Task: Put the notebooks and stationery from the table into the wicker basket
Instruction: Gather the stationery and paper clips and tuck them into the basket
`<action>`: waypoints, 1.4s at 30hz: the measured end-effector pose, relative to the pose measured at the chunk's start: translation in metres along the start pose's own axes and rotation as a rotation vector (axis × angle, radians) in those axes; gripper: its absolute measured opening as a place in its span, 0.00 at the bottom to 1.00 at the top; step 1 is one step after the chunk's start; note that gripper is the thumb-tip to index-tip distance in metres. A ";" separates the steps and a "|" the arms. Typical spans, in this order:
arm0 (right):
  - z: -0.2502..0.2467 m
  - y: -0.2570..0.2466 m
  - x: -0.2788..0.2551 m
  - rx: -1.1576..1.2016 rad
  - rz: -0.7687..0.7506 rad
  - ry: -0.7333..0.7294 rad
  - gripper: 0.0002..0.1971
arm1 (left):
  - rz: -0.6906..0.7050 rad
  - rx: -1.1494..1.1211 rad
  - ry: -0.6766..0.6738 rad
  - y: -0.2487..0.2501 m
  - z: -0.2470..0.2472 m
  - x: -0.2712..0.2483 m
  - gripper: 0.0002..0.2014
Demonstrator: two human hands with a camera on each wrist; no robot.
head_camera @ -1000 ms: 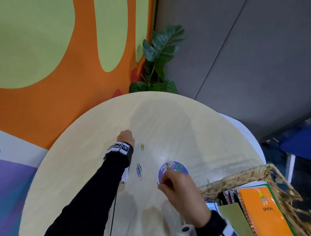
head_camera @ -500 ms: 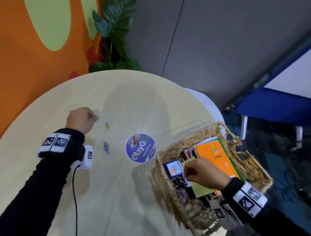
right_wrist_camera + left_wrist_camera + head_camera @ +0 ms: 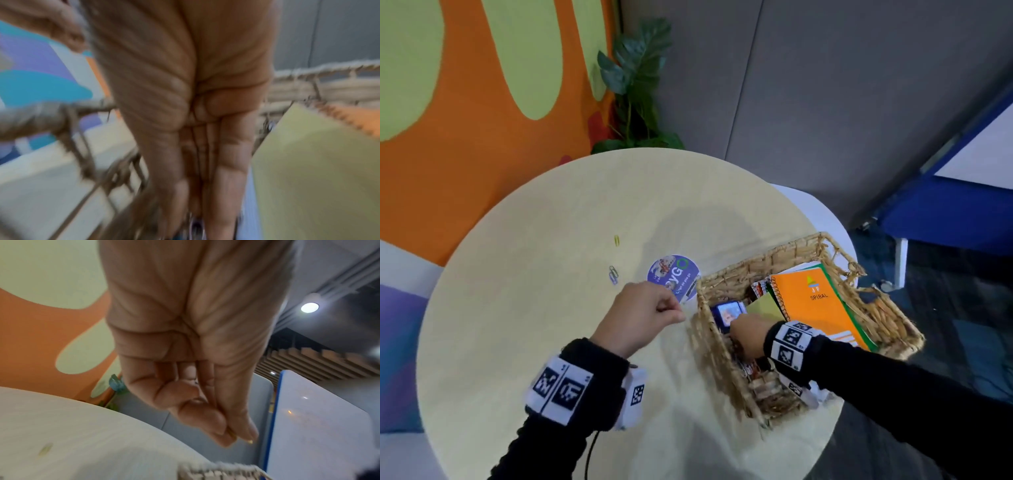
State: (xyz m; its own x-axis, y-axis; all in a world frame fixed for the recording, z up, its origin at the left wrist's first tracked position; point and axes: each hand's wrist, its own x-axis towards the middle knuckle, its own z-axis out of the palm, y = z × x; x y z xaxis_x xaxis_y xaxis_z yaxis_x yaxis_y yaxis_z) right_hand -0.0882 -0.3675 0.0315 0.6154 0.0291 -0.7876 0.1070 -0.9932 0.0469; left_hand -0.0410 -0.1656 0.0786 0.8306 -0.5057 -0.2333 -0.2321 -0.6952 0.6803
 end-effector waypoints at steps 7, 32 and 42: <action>0.000 0.054 -0.053 0.376 0.059 0.374 0.09 | 0.186 0.208 -0.275 0.067 0.061 0.021 0.07; 0.069 0.071 -0.134 0.823 0.048 0.718 0.08 | 0.105 0.205 -0.205 0.083 0.076 0.050 0.09; -0.025 -0.020 -0.080 0.868 -0.299 0.717 0.10 | -0.529 -0.064 0.335 -0.094 -0.013 0.076 0.07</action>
State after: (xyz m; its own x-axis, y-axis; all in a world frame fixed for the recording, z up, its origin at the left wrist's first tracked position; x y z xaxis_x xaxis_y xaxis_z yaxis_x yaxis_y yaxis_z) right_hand -0.1199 -0.3476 0.1085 0.9863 0.0568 -0.1548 -0.0770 -0.6717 -0.7368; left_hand 0.0503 -0.1319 0.0062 0.9407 0.0932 -0.3263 0.2757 -0.7705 0.5747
